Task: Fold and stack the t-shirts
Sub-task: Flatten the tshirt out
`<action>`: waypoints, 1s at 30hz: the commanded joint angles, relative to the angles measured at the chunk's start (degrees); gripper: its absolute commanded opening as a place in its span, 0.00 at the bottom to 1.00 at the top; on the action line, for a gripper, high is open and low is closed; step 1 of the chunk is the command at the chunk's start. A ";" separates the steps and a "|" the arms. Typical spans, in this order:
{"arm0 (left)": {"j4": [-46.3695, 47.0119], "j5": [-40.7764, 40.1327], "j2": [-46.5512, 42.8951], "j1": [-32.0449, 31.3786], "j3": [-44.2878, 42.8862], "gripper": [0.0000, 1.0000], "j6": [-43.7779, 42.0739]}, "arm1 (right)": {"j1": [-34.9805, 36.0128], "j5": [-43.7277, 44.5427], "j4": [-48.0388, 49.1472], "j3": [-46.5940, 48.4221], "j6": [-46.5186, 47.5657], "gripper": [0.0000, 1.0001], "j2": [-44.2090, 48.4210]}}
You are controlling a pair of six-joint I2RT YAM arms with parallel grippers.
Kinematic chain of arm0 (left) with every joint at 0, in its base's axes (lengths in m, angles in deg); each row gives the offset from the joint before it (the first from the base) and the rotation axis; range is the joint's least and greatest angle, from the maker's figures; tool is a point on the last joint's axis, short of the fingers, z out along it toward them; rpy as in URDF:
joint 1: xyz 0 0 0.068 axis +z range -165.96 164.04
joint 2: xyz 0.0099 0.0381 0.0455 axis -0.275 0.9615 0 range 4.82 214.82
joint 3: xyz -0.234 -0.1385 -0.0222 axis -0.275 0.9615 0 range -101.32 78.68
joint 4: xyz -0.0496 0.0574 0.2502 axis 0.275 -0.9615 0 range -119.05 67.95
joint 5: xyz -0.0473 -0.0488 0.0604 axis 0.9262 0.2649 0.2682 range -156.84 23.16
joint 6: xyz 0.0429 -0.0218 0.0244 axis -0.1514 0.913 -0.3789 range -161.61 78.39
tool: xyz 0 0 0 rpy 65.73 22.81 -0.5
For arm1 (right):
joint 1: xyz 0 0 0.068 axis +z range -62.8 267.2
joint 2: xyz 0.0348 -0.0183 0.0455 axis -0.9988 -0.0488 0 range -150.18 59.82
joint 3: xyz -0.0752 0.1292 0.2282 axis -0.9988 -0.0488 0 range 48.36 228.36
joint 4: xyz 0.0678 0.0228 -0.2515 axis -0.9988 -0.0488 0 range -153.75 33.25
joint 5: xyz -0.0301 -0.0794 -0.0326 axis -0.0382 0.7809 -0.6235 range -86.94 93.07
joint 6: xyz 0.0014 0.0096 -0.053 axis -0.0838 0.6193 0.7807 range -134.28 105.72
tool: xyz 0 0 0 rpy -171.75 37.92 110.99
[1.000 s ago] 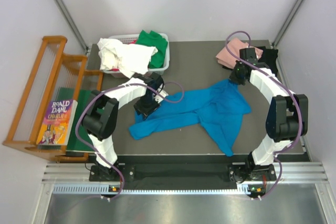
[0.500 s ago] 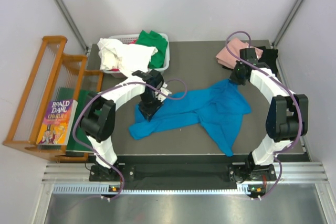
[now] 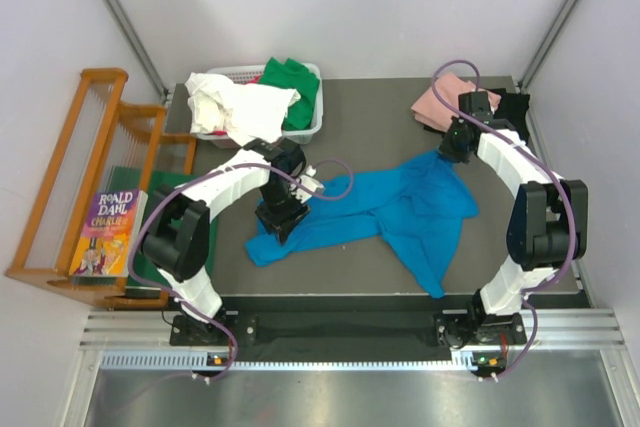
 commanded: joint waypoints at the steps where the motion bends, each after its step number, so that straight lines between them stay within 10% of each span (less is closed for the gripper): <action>1: 2.95 -1.17 -1.69 -0.13 -1.58 0.64 1.10 | -0.56 -0.35 1.21 1.87 -0.02 0.00 2.77; 10: 5.76 -0.65 2.87 -0.13 -3.52 0.70 2.15 | -0.47 -0.35 1.30 1.43 0.24 0.00 3.12; 30: 2.52 0.41 0.87 -0.74 -3.95 0.11 1.36 | -0.47 -0.53 1.47 1.35 0.42 0.00 2.24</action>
